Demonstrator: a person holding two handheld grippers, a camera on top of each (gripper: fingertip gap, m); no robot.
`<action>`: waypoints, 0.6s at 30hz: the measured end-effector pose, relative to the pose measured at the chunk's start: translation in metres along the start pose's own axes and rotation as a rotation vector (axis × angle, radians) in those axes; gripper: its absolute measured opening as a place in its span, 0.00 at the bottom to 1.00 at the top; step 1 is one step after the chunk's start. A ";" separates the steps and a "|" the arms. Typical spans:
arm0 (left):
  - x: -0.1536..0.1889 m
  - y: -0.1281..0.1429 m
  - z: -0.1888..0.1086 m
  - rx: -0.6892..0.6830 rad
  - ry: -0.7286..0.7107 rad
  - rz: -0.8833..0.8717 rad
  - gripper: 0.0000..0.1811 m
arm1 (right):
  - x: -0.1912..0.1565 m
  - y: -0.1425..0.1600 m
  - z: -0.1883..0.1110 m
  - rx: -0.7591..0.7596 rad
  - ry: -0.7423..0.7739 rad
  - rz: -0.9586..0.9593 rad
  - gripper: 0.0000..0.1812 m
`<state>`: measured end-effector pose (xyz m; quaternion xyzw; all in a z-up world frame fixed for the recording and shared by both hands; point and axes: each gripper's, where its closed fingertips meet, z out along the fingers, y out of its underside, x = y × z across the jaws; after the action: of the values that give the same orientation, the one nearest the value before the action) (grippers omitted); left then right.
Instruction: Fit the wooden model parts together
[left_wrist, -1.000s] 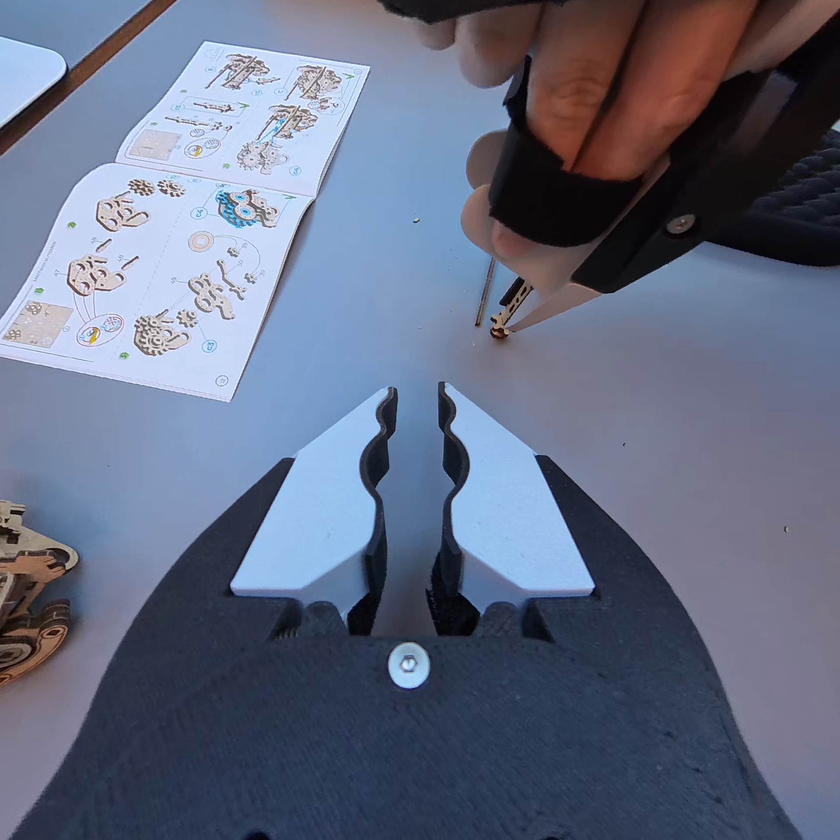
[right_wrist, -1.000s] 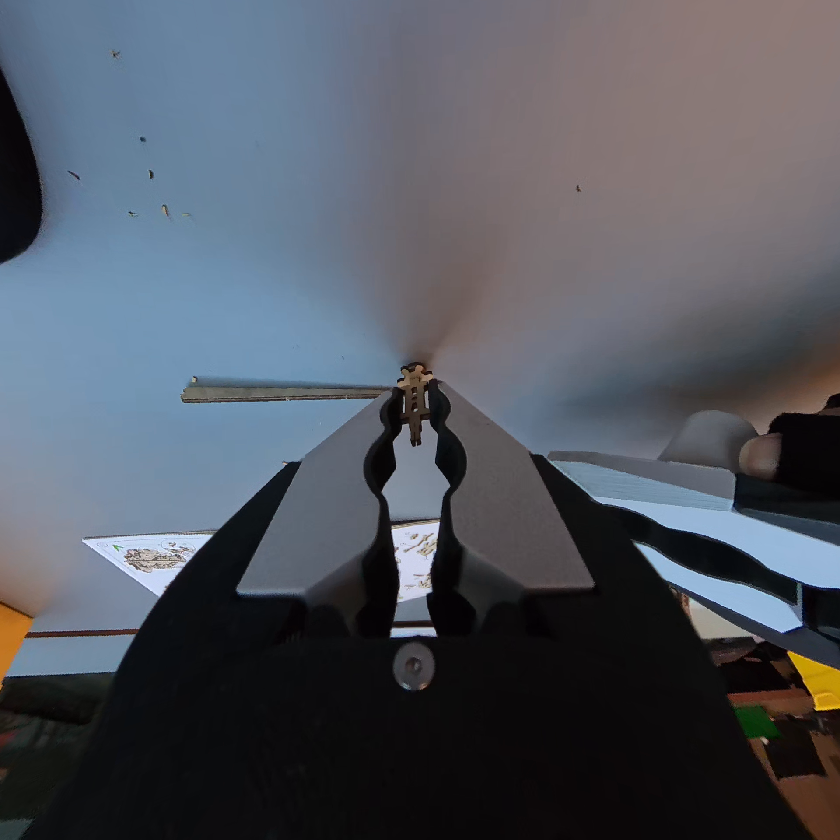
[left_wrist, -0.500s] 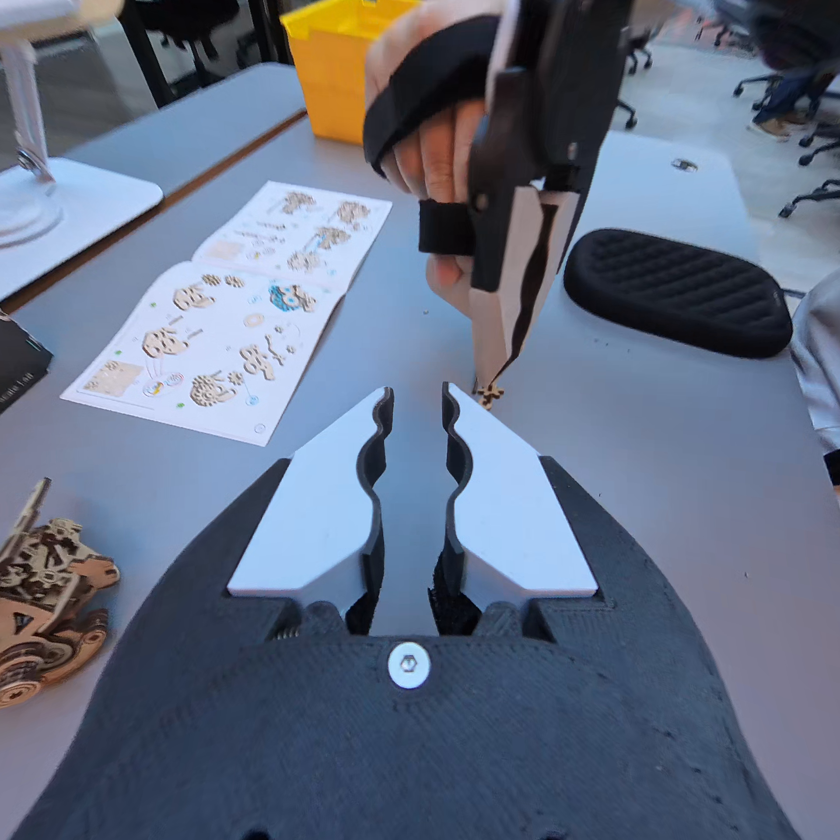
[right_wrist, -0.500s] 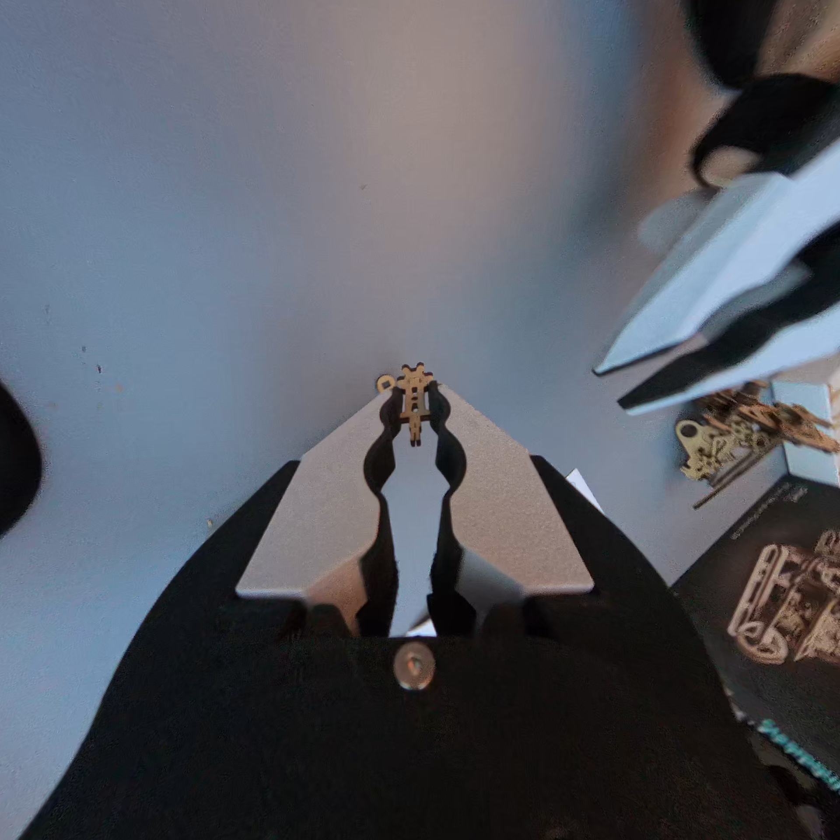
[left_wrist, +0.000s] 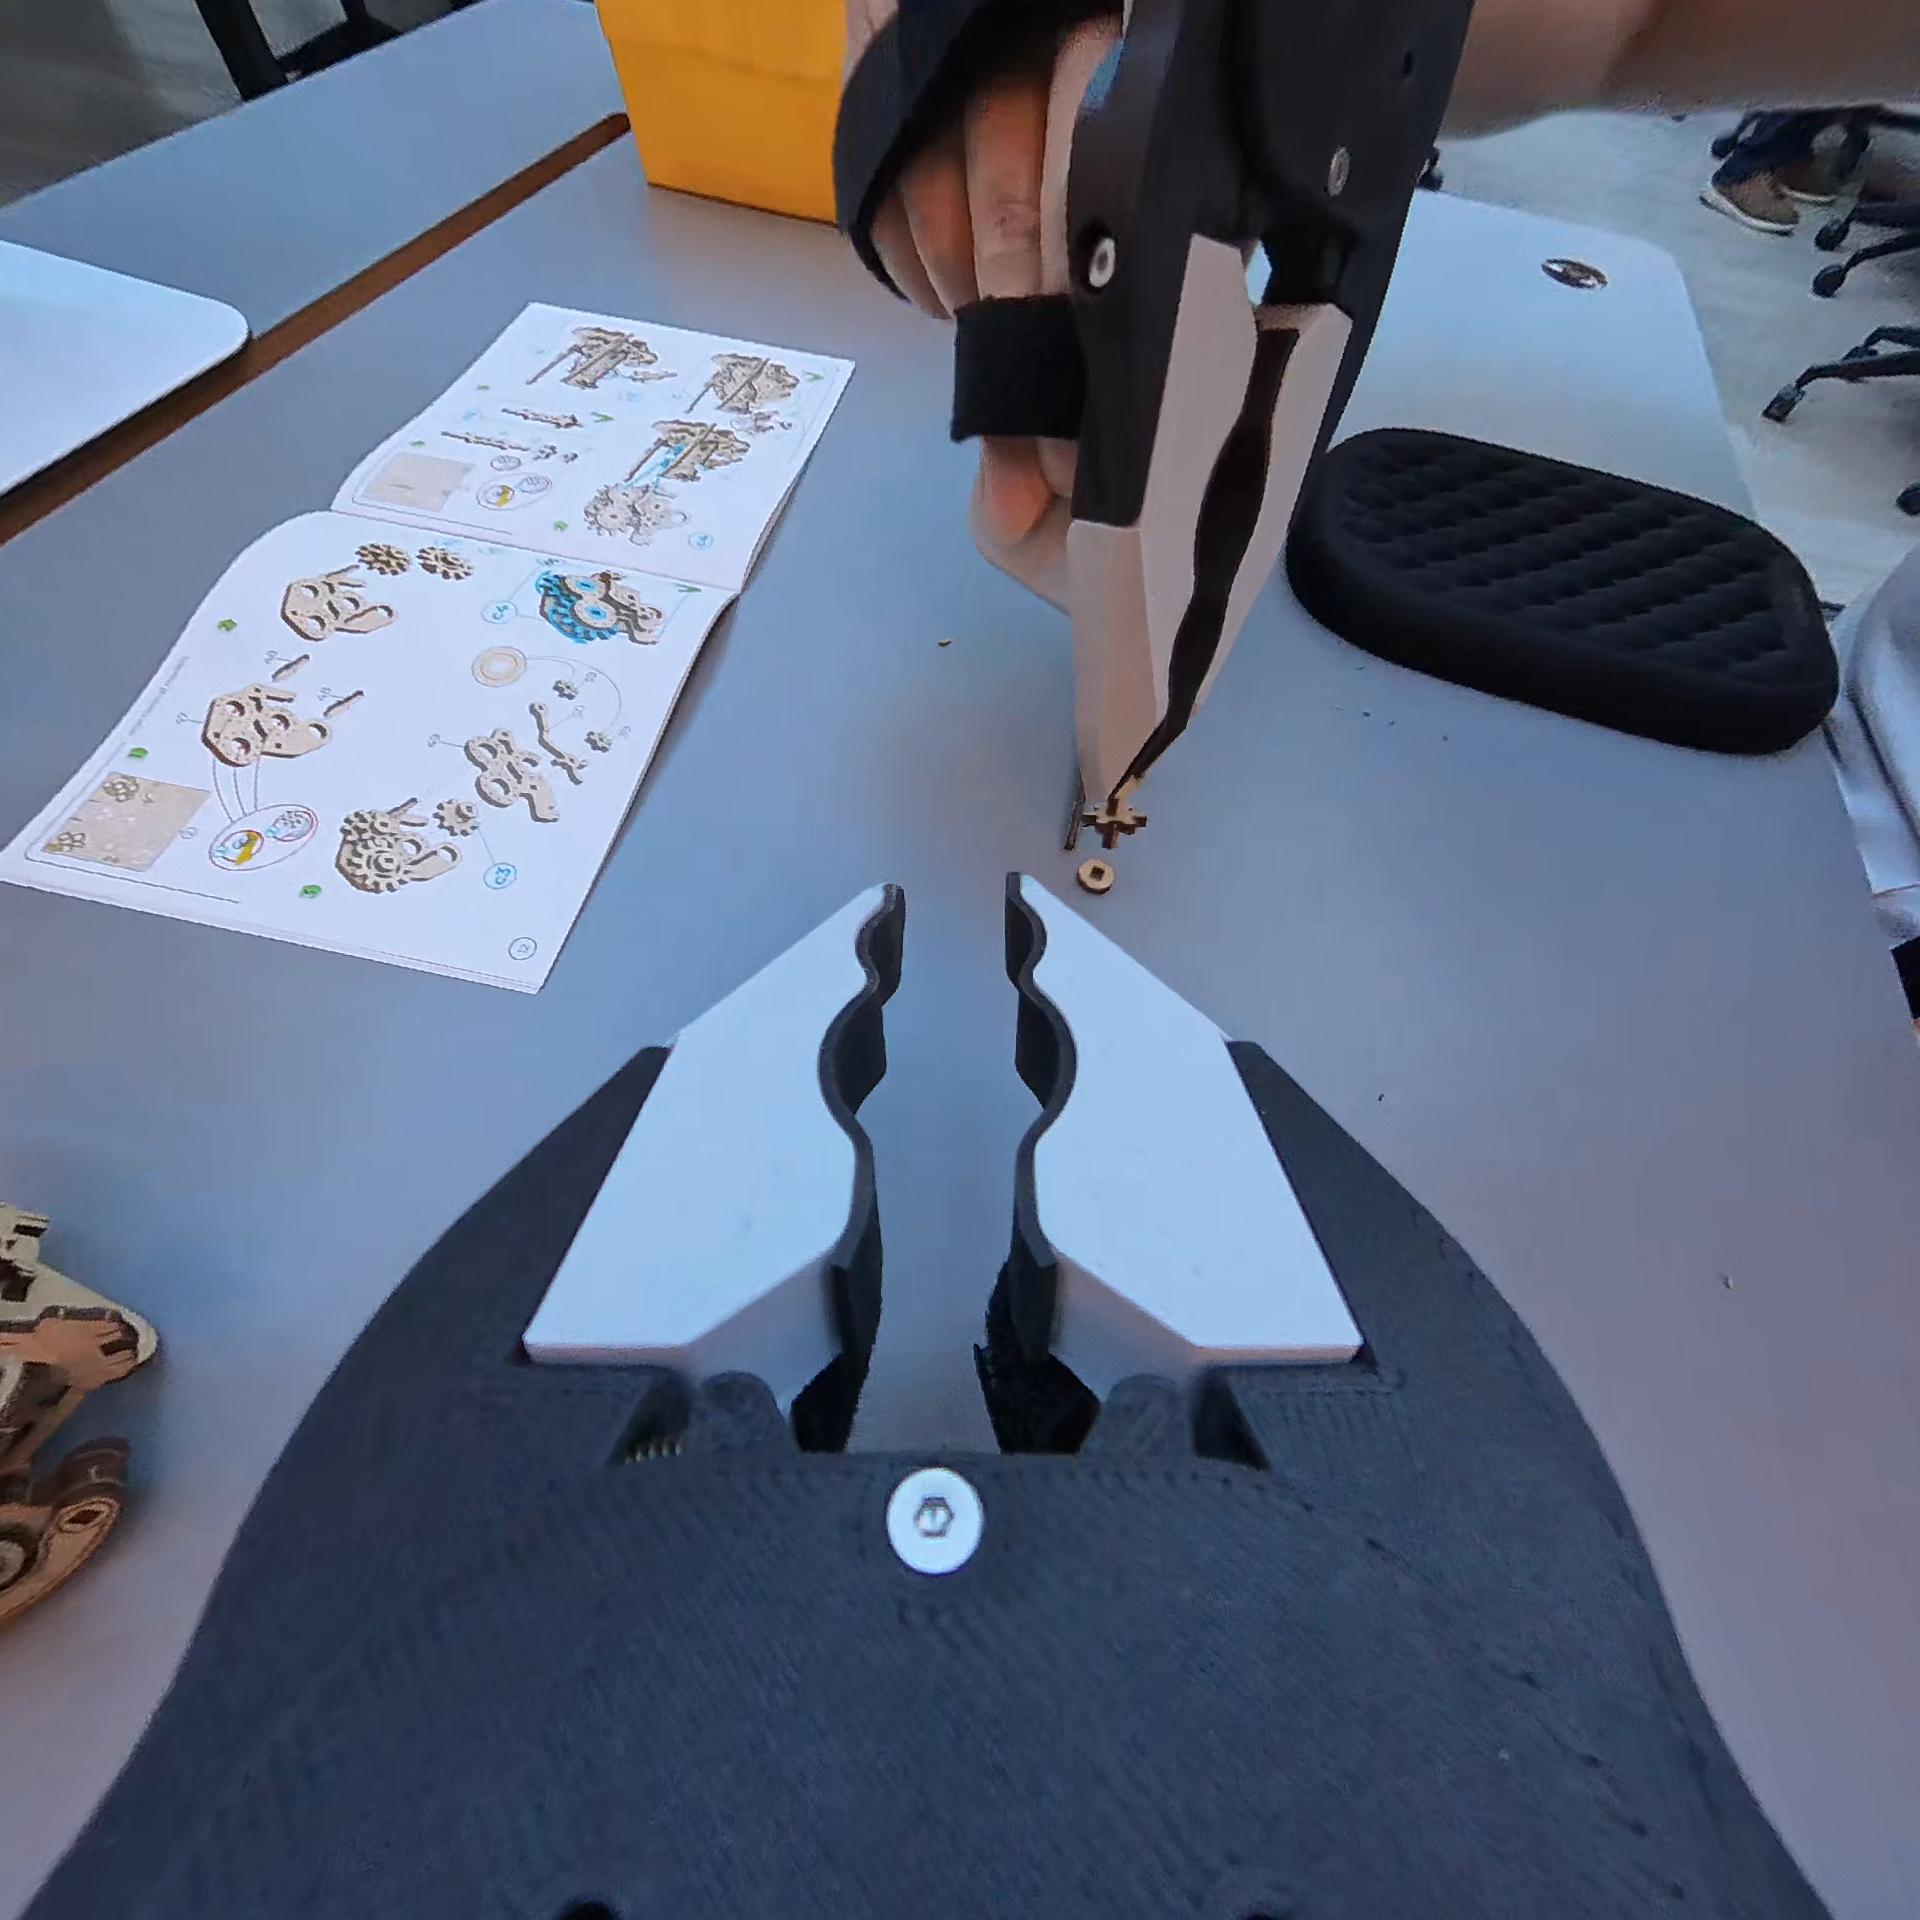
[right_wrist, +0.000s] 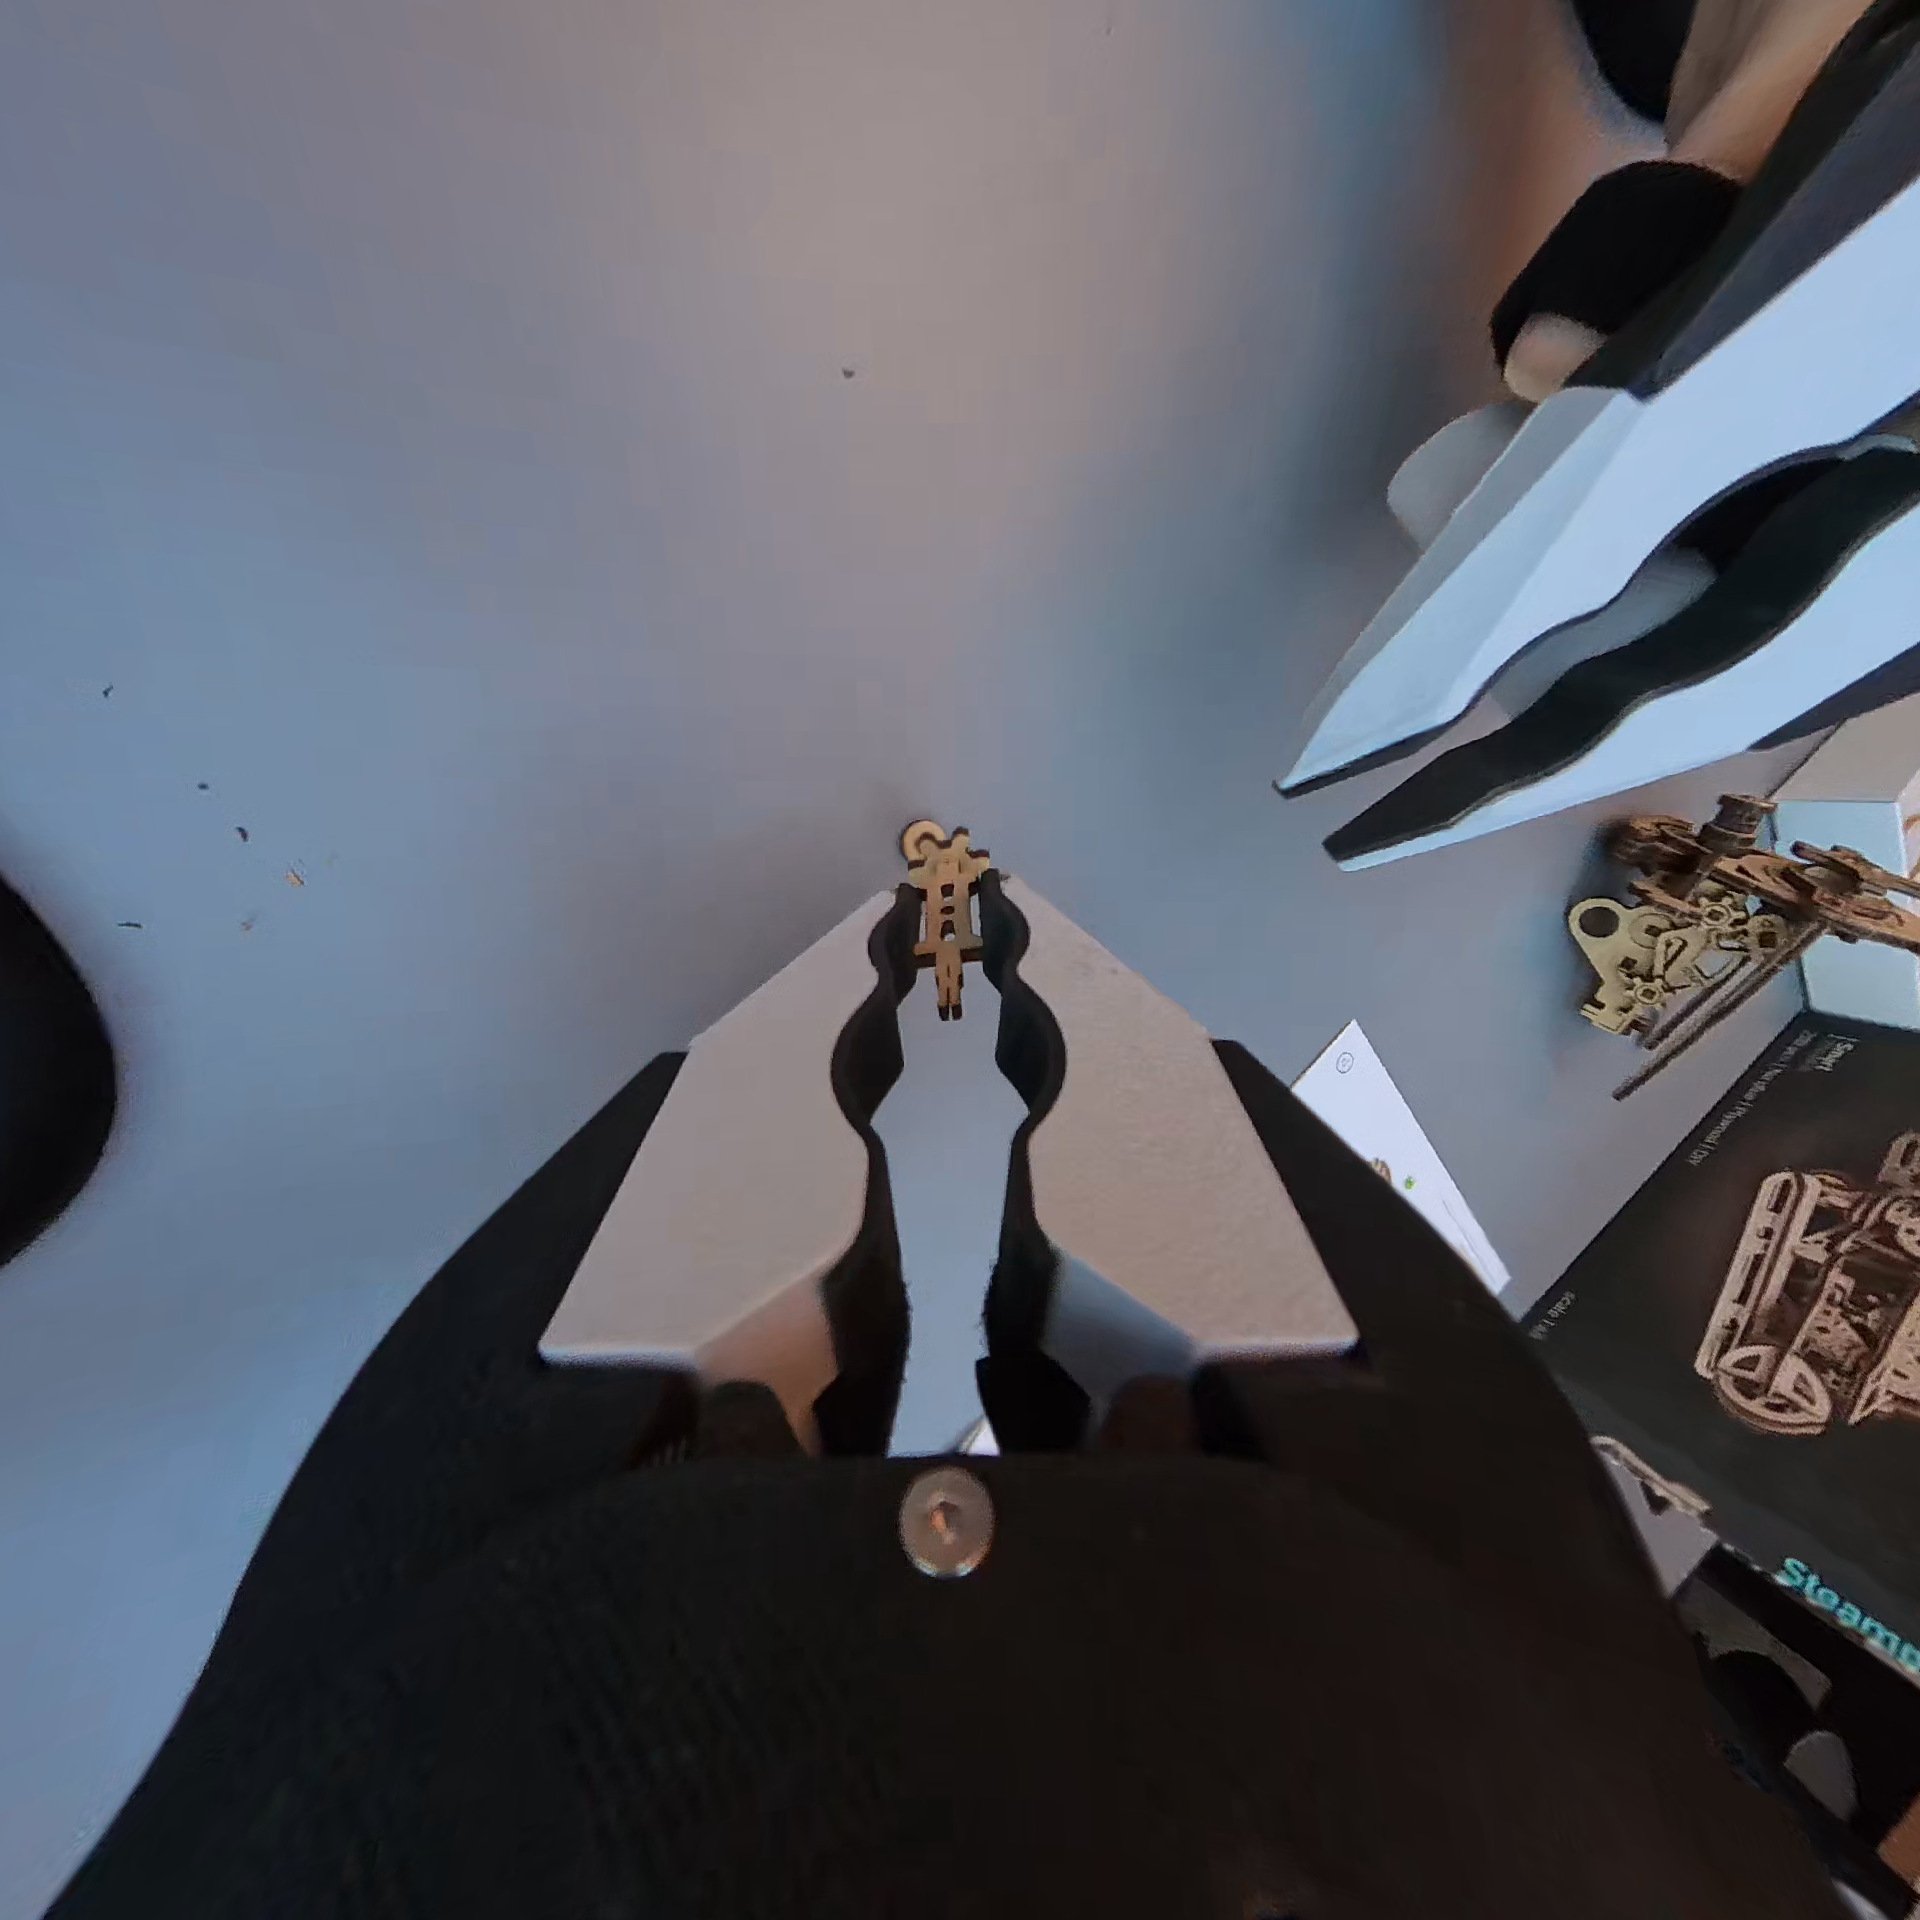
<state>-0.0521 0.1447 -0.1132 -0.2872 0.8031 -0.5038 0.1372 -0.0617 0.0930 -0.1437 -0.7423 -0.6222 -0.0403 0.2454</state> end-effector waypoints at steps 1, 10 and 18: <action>0.000 0.002 0.001 -0.010 0.004 -0.002 0.09 | 0.001 0.000 0.002 -0.016 -0.013 -0.020 0.06; 0.000 0.009 -0.001 -0.042 0.012 -0.011 0.09 | -0.002 0.006 0.009 -0.107 -0.130 -0.095 0.06; 0.002 0.008 -0.002 -0.048 0.015 -0.002 0.09 | -0.003 0.002 0.007 -0.147 -0.166 -0.148 0.06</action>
<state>-0.0573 0.1479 -0.1195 -0.2875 0.8156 -0.4866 0.1239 -0.0621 0.0931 -0.1520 -0.7113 -0.6887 -0.0422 0.1343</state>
